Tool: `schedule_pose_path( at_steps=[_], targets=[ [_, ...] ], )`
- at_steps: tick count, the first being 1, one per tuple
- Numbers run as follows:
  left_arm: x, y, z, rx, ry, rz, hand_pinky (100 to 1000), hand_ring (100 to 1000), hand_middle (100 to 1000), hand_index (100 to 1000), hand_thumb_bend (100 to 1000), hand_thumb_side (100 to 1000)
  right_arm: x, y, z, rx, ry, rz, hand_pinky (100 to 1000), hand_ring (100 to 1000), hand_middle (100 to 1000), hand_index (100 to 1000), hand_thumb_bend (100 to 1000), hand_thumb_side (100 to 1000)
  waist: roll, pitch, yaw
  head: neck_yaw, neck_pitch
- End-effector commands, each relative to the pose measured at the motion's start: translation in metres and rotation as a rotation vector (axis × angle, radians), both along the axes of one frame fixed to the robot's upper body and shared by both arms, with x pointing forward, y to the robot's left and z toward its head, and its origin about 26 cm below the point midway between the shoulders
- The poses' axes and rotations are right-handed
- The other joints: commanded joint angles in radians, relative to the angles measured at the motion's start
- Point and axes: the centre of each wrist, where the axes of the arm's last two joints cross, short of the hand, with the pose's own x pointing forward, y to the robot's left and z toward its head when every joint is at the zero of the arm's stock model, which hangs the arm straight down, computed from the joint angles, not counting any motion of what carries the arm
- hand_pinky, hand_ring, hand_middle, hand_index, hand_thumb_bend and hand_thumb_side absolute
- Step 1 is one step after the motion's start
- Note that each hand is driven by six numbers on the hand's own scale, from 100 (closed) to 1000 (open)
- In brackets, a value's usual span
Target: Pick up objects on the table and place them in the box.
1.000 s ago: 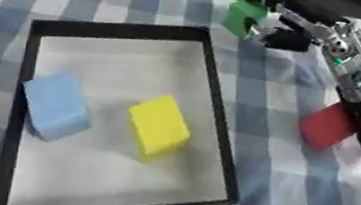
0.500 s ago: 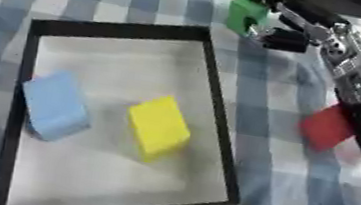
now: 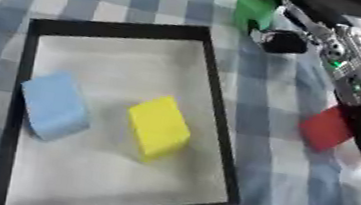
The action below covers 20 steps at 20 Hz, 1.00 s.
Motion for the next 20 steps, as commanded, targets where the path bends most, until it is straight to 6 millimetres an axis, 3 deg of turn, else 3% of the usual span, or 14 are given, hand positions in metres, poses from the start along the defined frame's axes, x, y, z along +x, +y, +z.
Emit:
schedule_pose_path(
  at_steps=[1, 2, 3, 7, 15, 20],
  targets=[
    [0.001, 0.001, -0.005, -0.001, 0.023, -0.007, 628, 735, 703, 801, 410, 638, 0.001, 0.001, -0.001, 0.042, -0.024, 0.005, 848, 643, 680, 707, 100, 280, -0.005, 0.002, -0.003, 0.0, -0.012],
    [0.0, 0.001, -0.005, -0.002, 0.023, -0.007, 628, 735, 703, 801, 410, 638, 0.001, 0.001, -0.001, 0.057, -0.033, 0.009, 848, 643, 680, 707, 100, 280, -0.004, 0.002, -0.003, 0.0, -0.012],
    [0.0, 0.0, -0.005, -0.001, 0.024, -0.008, 629, 735, 703, 801, 410, 639, 0.001, 0.001, -0.001, 0.075, -0.044, 0.013, 847, 620, 659, 689, 100, 200, -0.004, 0.002, -0.004, 0.0, -0.012],
    [0.0, 0.0, -0.006, 0.001, 0.028, -0.011, 630, 736, 704, 801, 408, 641, 0.001, 0.001, -0.003, 0.143, -0.054, 0.027, 857, 595, 632, 664, 100, 100, -0.003, 0.001, -0.006, 0.001, -0.01],
    [0.0, 0.001, -0.006, 0.007, 0.029, -0.007, 632, 735, 703, 801, 407, 641, -0.001, 0.001, 0.0, 0.263, -0.041, 0.056, 872, 573, 610, 628, 100, 100, 0.001, -0.01, -0.017, 0.005, -0.005],
    [-0.001, 0.004, -0.009, 0.01, 0.037, 0.005, 632, 734, 703, 801, 406, 641, -0.008, 0.006, 0.011, 0.311, -0.051, 0.103, 870, 563, 603, 614, 100, 100, 0.007, -0.031, -0.034, 0.012, 0.016]
  ],
)
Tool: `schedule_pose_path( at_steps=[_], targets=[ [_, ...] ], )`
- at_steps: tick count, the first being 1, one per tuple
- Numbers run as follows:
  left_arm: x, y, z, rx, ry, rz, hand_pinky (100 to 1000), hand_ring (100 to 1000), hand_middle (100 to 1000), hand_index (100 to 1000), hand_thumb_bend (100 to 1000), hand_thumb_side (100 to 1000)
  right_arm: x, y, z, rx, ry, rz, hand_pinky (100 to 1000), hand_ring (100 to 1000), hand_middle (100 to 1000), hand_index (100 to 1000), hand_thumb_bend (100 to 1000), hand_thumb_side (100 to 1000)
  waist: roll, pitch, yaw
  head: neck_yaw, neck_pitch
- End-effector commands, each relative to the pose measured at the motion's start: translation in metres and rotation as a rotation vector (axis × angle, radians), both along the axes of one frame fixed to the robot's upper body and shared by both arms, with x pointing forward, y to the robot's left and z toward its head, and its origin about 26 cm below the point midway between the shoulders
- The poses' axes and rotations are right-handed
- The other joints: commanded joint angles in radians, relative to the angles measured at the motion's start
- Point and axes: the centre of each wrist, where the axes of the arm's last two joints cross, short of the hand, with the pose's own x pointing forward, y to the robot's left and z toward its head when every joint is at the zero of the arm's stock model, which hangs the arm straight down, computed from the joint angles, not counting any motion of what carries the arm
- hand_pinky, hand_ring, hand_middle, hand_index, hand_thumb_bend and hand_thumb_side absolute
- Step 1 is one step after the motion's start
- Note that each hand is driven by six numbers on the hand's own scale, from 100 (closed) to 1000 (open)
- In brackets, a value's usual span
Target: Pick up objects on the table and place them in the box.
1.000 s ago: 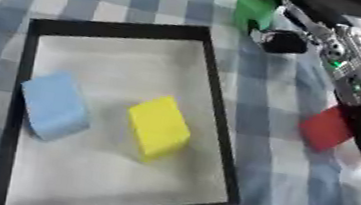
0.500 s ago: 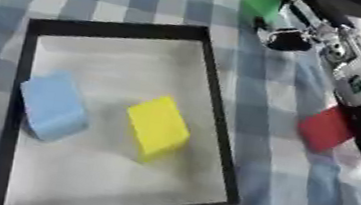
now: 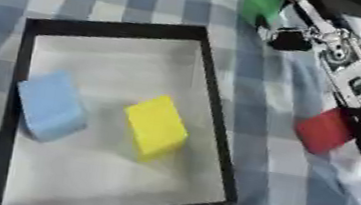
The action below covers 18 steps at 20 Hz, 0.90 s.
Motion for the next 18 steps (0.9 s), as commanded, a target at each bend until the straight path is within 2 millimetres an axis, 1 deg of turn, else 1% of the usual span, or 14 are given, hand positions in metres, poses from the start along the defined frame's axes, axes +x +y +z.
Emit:
schedule_pose_path(
  at_steps=[1, 5, 9, 13, 18],
  targets=[
    [0.0, 0.002, -0.009, 0.008, 0.038, 0.007, 633, 734, 703, 801, 406, 641, -0.011, 0.006, 0.019, 0.018, -0.043, 0.049, 870, 561, 602, 611, 100, 100, 0.008, -0.036, -0.017, 0.006, 0.015],
    [-0.001, 0.006, -0.013, 0.016, 0.051, 0.026, 633, 735, 703, 802, 408, 638, -0.026, 0.024, 0.039, 0.008, -0.088, 0.156, 865, 558, 601, 608, 100, 100, 0.015, -0.072, -0.049, 0.01, 0.048],
    [-0.002, 0.01, -0.018, 0.028, 0.065, 0.046, 633, 736, 703, 802, 408, 635, -0.044, 0.049, 0.053, -0.026, -0.105, 0.276, 862, 559, 600, 609, 100, 100, 0.022, -0.116, -0.079, 0.017, 0.076],
    [-0.003, 0.013, -0.023, 0.036, 0.086, 0.061, 632, 736, 703, 802, 409, 631, -0.06, 0.082, 0.06, -0.047, -0.099, 0.405, 861, 559, 600, 609, 100, 100, 0.029, -0.166, -0.103, 0.029, 0.1],
    [-0.005, 0.019, -0.035, 0.042, 0.125, 0.084, 632, 736, 703, 802, 411, 627, -0.08, 0.123, 0.065, -0.045, -0.076, 0.57, 859, 559, 598, 609, 100, 100, 0.037, -0.23, -0.136, 0.051, 0.147]
  ],
)
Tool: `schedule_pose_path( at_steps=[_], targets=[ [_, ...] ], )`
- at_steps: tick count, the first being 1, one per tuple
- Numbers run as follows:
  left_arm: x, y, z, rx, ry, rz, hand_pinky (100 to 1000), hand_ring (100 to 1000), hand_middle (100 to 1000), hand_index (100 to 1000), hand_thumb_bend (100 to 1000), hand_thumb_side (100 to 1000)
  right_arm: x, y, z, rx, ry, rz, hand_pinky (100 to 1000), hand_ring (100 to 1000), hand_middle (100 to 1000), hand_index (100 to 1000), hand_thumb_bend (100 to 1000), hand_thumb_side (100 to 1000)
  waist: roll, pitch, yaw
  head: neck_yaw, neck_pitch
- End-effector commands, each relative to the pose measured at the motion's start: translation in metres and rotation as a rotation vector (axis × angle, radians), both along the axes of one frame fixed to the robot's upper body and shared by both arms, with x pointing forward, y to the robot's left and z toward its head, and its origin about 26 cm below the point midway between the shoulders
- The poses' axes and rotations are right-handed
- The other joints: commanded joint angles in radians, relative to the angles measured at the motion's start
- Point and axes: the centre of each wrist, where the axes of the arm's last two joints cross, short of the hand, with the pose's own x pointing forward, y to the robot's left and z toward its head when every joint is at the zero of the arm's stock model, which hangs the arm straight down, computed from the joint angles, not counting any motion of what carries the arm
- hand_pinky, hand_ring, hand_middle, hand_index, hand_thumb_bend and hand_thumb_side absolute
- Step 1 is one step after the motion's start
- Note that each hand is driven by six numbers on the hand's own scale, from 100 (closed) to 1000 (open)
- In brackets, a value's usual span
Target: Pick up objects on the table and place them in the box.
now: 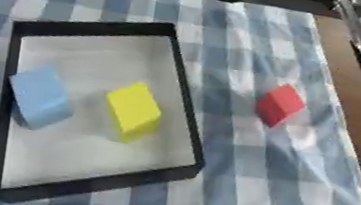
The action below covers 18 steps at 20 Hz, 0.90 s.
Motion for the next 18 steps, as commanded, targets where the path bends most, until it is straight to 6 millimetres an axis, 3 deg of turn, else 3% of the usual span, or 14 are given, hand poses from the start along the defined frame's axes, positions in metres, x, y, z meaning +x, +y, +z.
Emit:
schedule_pose_path(
  at_steps=[1, 6, 11, 18],
  targets=[
    [-0.002, 0.005, -0.001, 0.023, 0.009, 0.021, 632, 736, 703, 802, 411, 626, -0.021, 0.024, 0.015, -0.005, -0.023, 0.112, 857, 558, 597, 609, 100, 100, 0.022, -0.057, -0.01, 0.017, 0.028],
    [-0.004, 0.014, -0.013, 0.019, 0.046, 0.063, 631, 736, 703, 802, 410, 623, -0.049, 0.064, 0.014, -0.024, 0.003, 0.318, 854, 558, 596, 611, 114, 100, 0.024, -0.11, -0.041, 0.047, 0.07],
    [-0.005, 0.022, -0.018, 0.019, 0.061, 0.099, 631, 736, 702, 802, 408, 621, -0.077, 0.087, 0.004, -0.057, 0.037, 0.45, 854, 560, 597, 613, 145, 100, 0.024, -0.135, -0.06, 0.058, 0.097],
    [-0.006, 0.031, -0.025, 0.014, 0.08, 0.147, 630, 735, 700, 801, 404, 623, -0.07, 0.104, -0.024, -0.072, 0.106, 0.439, 853, 554, 595, 606, 100, 100, 0.021, -0.144, -0.072, 0.075, 0.118]
  ],
)
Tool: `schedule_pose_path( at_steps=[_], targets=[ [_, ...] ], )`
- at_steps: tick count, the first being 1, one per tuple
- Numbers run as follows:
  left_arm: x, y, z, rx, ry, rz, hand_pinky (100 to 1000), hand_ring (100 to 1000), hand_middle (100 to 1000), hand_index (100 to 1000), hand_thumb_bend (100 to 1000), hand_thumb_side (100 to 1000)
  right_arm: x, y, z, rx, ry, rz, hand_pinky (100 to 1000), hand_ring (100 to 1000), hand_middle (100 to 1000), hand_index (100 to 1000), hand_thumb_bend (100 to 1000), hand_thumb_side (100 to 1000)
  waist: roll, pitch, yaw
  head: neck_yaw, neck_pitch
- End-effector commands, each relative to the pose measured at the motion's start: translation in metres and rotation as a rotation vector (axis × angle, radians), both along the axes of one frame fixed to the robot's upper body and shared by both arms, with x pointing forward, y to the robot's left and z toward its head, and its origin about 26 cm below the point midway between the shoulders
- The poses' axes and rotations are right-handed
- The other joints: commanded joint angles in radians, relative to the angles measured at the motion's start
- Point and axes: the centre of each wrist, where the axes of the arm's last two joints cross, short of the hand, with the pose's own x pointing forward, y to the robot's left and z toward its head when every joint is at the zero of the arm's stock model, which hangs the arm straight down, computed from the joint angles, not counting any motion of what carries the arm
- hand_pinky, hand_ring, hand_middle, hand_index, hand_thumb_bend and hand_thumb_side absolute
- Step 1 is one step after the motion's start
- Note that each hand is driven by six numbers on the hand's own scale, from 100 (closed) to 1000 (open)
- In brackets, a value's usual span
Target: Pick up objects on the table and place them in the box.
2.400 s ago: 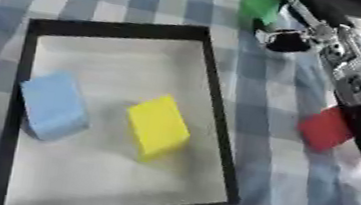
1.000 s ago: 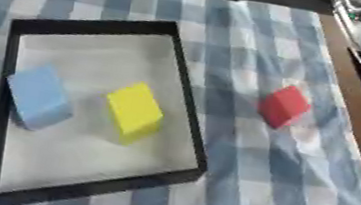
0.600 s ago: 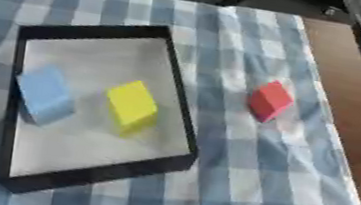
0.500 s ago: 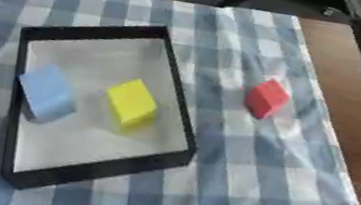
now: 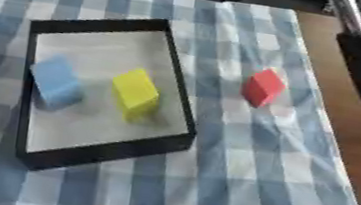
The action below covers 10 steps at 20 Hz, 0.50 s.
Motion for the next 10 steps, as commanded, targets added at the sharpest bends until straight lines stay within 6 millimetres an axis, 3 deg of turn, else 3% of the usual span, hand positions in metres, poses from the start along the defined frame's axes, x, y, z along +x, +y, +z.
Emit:
schedule_pose_path(
  at_steps=[1, 4, 5, 6, 10],
  targets=[
    [-0.002, 0.013, 0.007, 0.028, -0.015, 0.041, 630, 735, 700, 801, 403, 623, 0.0, 0.005, -0.005, -0.01, -0.012, -0.009, 853, 554, 594, 606, 100, 100, 0.013, -0.039, -0.005, 0.013, 0.01],
    [-0.005, 0.021, 0.004, 0.026, -0.011, 0.078, 629, 734, 700, 801, 402, 623, 0.003, 0.009, -0.018, -0.012, 0.002, -0.015, 850, 552, 593, 603, 100, 100, 0.013, -0.039, -0.017, 0.026, 0.019],
    [-0.005, 0.023, 0.003, 0.025, -0.011, 0.089, 629, 734, 700, 801, 334, 679, 0.003, 0.01, -0.021, -0.014, 0.005, -0.016, 850, 552, 593, 603, 100, 100, 0.014, -0.039, -0.02, 0.031, 0.02],
    [-0.006, 0.026, 0.003, 0.024, -0.012, 0.1, 630, 734, 700, 801, 400, 625, 0.004, 0.011, -0.024, -0.018, 0.007, -0.018, 849, 551, 593, 602, 100, 100, 0.014, -0.039, -0.022, 0.037, 0.022],
    [-0.007, 0.034, 0.004, 0.028, -0.014, 0.132, 631, 733, 700, 802, 394, 628, 0.005, 0.016, -0.034, -0.03, 0.014, -0.019, 843, 546, 589, 597, 100, 100, 0.015, -0.037, -0.022, 0.046, 0.026]
  ],
)
